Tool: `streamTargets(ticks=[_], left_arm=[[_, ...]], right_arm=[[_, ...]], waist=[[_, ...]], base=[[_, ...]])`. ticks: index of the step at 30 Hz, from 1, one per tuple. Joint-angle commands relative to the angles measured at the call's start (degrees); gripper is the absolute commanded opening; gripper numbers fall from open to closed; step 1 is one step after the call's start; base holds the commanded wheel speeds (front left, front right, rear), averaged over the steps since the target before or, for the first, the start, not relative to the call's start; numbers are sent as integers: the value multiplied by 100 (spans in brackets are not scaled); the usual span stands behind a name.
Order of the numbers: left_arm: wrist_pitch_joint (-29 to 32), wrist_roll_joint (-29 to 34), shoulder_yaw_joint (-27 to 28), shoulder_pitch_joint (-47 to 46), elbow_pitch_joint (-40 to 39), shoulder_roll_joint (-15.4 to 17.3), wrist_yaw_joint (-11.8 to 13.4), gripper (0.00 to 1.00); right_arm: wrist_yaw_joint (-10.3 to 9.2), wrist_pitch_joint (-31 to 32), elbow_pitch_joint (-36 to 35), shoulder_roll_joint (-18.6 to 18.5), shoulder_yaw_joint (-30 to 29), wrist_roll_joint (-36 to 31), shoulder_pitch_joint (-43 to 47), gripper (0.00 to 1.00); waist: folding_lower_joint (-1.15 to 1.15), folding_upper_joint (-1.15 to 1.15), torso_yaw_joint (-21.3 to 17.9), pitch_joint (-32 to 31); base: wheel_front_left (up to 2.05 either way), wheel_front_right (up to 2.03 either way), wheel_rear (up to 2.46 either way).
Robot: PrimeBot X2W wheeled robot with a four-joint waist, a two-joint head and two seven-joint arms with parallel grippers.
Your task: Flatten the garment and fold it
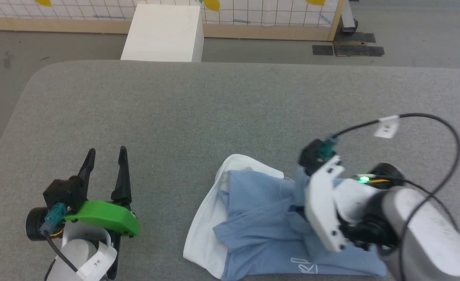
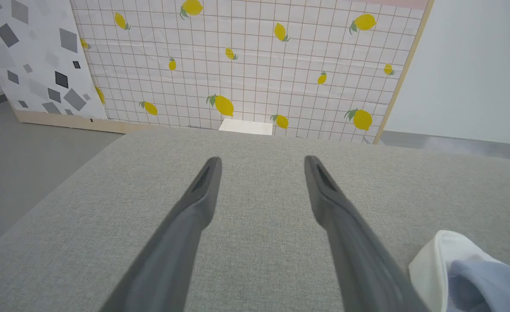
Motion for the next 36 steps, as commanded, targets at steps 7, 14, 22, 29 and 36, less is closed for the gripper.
streamTargets(ticks=[7, 14, 22, 29, 36], left_arm=[[0, 16, -70, -94, 13, -23, 18, 100], [-37, -20, -134, -158, 79, -79, 8, 100], [-68, -43, -174, -176, 164, -84, 8, 100], [-82, -95, -150, -103, 223, -38, 27, 100], [-59, -148, -104, 10, 215, 36, 64, 100]], right_arm=[[-10, -661, 1013, 555, 718, -133, -605, 0], [-10, -1272, 2102, 898, 1119, -299, -778, 0], [-10, -1851, 2788, 1174, 1362, -190, -907, 100], [-10, -2059, 2409, 1252, 1589, 393, -1145, 100], [-10, -2260, 1600, 1034, 1407, 808, -1291, 100]], waist=[[0, 0, 176, 165], [0, 0, 305, 266], [0, 0, 314, 241], [0, 0, 179, 19], [0, 0, 26, -268]], base=[[0, 0, 0], [0, 0, 0], [0, 0, 0], [0, 0, 0], [0, 0, 0]])
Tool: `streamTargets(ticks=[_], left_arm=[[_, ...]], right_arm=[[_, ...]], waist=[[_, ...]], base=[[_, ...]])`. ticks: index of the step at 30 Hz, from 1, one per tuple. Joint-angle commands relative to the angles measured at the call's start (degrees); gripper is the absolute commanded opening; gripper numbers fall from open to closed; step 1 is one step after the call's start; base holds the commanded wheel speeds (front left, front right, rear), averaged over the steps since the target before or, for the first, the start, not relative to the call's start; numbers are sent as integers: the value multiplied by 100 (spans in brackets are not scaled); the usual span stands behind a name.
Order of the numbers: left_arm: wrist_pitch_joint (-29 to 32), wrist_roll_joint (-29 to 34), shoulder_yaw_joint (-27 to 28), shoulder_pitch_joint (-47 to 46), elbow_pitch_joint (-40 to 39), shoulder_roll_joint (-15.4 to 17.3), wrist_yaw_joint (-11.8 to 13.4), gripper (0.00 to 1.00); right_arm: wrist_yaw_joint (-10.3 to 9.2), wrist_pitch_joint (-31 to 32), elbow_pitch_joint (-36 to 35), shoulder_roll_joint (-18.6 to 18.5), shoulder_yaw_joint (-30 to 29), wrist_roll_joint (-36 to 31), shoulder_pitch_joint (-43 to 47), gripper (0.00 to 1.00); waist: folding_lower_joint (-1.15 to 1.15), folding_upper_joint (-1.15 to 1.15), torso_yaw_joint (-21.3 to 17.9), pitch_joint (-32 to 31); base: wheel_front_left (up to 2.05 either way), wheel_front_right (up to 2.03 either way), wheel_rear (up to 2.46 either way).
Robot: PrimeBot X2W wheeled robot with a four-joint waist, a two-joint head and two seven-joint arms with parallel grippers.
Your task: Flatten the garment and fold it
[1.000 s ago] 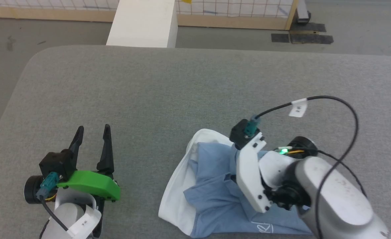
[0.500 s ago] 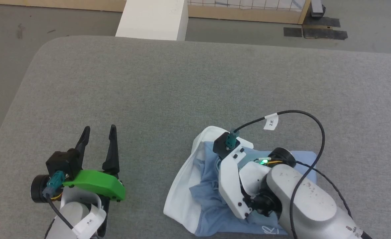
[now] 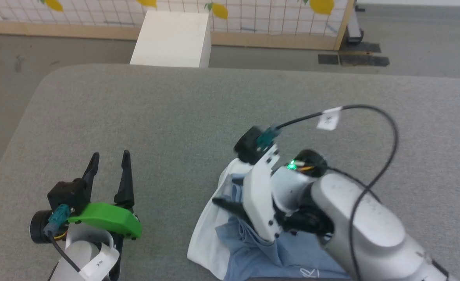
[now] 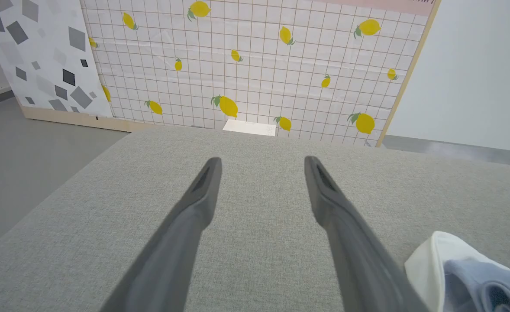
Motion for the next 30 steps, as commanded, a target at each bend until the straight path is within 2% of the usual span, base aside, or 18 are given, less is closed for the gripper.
streamTargets(ticks=[1, 7, 19, 24, 30], left_arm=[[5, -47, 18, 64, -6, 42, 41, 100], [-4, -55, 35, 127, -101, 72, 99, 100], [-117, 26, 112, 336, -360, 97, 247, 100], [-122, -2, 121, 416, -370, 117, 260, 100], [-109, -21, 85, 484, -353, 121, 279, 100]], right_arm=[[-9, -92, -118, -77, -89, 53, -79, 100], [-9, -971, -711, -265, -874, 5, 23, 100], [-9, -3584, -1323, -530, -3077, -965, 901, 100], [-9, -4435, -1378, -541, -3835, -1408, 1491, 100], [-9, -5160, -1265, -336, -4693, -1875, 2260, 100]], waist=[[0, 0, -101, -136], [0, 0, -201, -289], [0, 0, -404, -509], [0, 0, -449, -577], [0, 0, -443, -670]], base=[[0, 0, 0], [0, 0, 0], [0, 0, 0], [0, 0, 0], [0, 0, 0]])
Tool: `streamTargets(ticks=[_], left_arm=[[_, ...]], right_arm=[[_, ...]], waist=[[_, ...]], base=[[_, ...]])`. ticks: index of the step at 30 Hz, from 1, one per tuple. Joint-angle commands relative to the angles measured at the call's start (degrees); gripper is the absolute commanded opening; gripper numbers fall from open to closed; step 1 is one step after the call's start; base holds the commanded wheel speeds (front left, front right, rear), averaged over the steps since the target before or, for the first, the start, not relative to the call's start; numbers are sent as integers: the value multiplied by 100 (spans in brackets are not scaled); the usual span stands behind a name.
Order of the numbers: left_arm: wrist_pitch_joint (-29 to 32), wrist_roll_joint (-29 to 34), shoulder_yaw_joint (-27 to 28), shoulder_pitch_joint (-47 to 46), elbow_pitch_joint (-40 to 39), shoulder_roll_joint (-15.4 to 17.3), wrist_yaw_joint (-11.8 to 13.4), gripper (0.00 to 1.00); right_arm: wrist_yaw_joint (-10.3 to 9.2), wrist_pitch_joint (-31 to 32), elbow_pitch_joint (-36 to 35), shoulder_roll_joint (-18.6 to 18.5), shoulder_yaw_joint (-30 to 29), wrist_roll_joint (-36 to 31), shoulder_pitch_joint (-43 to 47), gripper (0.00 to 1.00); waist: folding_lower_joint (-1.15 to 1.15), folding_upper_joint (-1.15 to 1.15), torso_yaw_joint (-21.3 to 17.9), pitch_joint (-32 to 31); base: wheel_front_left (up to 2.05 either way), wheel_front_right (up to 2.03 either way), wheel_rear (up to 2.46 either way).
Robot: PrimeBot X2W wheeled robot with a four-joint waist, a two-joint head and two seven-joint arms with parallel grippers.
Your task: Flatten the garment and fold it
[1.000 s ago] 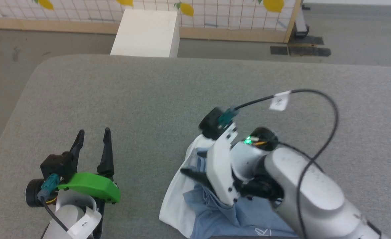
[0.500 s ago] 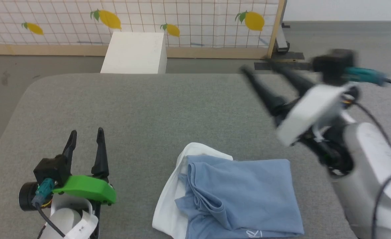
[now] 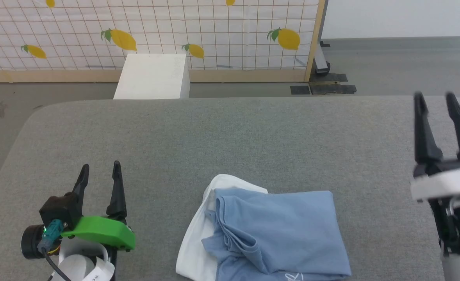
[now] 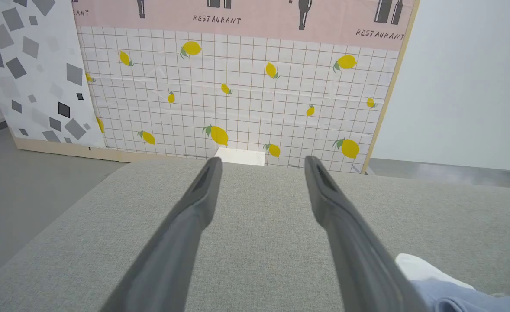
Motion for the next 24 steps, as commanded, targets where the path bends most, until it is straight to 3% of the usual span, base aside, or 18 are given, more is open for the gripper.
streamTargets(ticks=[1, 10, 24], left_arm=[[-26, -28, -13, 65, 7, 38, 50, 100], [-13, -37, -61, 75, 50, 40, 99, 100], [180, -72, -87, 172, 48, 143, 188, 100]], right_arm=[[-9, -138, 29, 84, -131, -122, 199, 100], [-9, -458, 110, 400, -607, -514, 1032, 100], [-9, -352, 367, 535, -273, -863, 1715, 100]], waist=[[0, 0, 14, -26], [0, 0, 72, -75], [0, 0, 207, -146]], base=[[0, 0, 0], [0, 0, 0], [0, 0, 0]])
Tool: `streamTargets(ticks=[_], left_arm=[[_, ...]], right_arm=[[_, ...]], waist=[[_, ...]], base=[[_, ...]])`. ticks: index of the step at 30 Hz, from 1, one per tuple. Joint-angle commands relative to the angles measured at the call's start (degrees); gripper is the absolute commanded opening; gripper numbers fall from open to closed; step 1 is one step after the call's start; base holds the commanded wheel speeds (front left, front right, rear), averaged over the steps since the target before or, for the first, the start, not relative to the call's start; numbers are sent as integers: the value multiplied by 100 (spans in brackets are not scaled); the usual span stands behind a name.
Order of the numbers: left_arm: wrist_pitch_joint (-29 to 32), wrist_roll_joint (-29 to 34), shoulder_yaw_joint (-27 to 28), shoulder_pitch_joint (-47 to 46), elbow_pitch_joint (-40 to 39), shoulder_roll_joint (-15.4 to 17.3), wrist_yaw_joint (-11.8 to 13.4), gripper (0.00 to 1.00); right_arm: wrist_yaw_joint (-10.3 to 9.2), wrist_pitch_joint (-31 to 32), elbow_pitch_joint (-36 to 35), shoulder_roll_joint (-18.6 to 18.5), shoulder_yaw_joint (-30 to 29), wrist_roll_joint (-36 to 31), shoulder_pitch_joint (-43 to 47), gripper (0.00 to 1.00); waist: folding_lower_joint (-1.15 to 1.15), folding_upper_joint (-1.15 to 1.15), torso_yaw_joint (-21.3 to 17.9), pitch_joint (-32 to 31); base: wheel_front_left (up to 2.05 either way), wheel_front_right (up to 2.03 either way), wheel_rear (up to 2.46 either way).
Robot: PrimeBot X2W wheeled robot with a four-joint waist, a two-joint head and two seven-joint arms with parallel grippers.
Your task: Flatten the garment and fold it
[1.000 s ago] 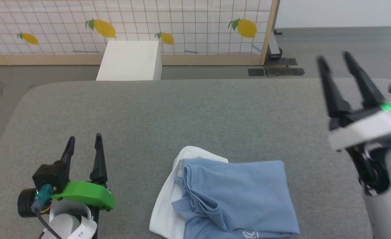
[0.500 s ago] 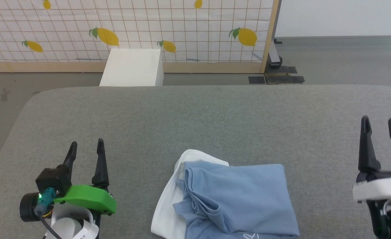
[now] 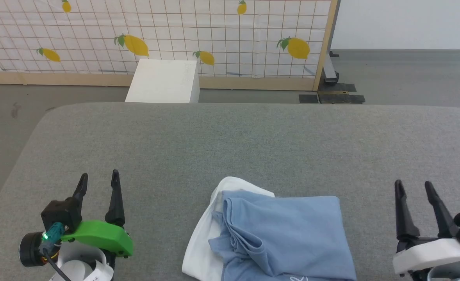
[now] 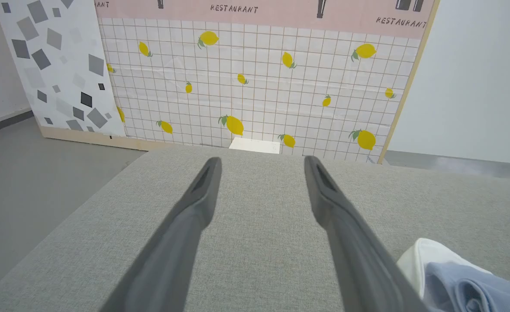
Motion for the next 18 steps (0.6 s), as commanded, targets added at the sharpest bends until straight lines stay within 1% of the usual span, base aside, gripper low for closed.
streamTargets(ticks=[1, 7, 18], left_arm=[[32, -29, -7, 79, -12, 47, 38, 100], [109, -65, -48, 174, 47, 75, 33, 100], [191, -101, -159, 173, 83, 107, -8, 100]], right_arm=[[-9, 37, 17, -4, 51, -57, 85, 100], [-9, 146, 43, -38, 215, -71, 135, 100], [-9, 199, 135, -51, 221, -69, 94, 100]], waist=[[0, 0, 8, -8], [0, 0, 20, -38], [0, 0, 28, -51]], base=[[0, 0, 0], [0, 0, 0], [0, 0, 0]])
